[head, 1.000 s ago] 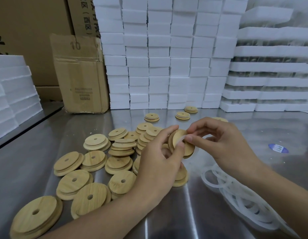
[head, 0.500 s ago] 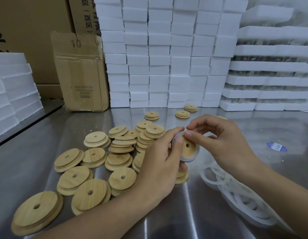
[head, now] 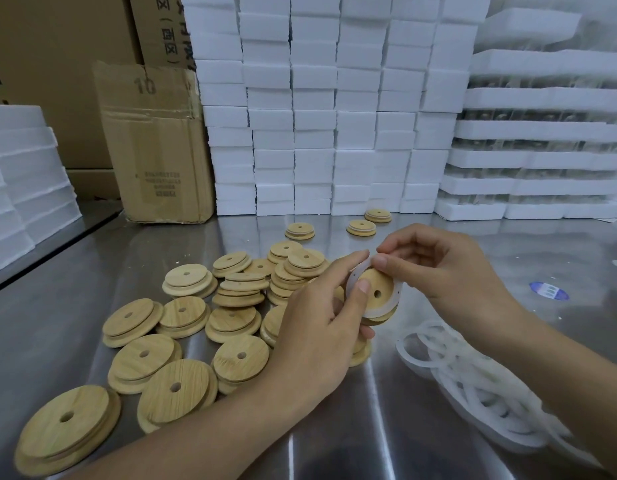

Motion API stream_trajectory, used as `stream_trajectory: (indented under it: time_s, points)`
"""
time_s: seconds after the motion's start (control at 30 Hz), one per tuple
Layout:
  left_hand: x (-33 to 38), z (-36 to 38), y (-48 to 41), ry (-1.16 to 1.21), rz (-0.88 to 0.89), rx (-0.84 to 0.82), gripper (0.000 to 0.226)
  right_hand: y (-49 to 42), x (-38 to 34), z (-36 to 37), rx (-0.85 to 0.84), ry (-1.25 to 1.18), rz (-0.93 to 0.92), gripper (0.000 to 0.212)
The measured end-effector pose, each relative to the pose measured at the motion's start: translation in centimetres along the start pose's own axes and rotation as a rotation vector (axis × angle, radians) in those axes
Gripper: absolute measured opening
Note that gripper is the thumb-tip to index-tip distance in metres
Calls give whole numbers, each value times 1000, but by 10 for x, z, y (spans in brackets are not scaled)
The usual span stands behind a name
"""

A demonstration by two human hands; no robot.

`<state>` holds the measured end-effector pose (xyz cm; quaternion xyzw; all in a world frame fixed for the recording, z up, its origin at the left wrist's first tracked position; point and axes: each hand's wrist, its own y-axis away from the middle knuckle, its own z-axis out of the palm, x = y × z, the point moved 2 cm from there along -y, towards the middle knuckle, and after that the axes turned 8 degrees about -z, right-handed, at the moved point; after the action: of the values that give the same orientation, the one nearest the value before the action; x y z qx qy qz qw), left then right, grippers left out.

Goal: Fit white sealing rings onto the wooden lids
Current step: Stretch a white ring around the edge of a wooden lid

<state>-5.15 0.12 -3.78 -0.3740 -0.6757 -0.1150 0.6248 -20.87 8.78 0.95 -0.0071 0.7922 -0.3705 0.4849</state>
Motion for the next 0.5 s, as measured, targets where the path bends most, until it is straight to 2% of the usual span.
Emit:
stream_trajectory:
  time_s: [0.13, 0.27, 0.37, 0.5]
  points:
    - [-2, -1, -2, 93, -24, 30, 29, -3, 2, -7, -55, -20, 115, 11]
    - [0, -2, -5, 297, -70, 69, 29, -5, 4, -11, -49, -63, 188, 26]
    - [0, -3, -5, 313, -62, 95, 29, -3, 4, -10, -40, -96, 199, 31]
    - [1, -4, -5, 315, -43, 101, 28, -1, 5, -6, -48, -87, 229, 27]
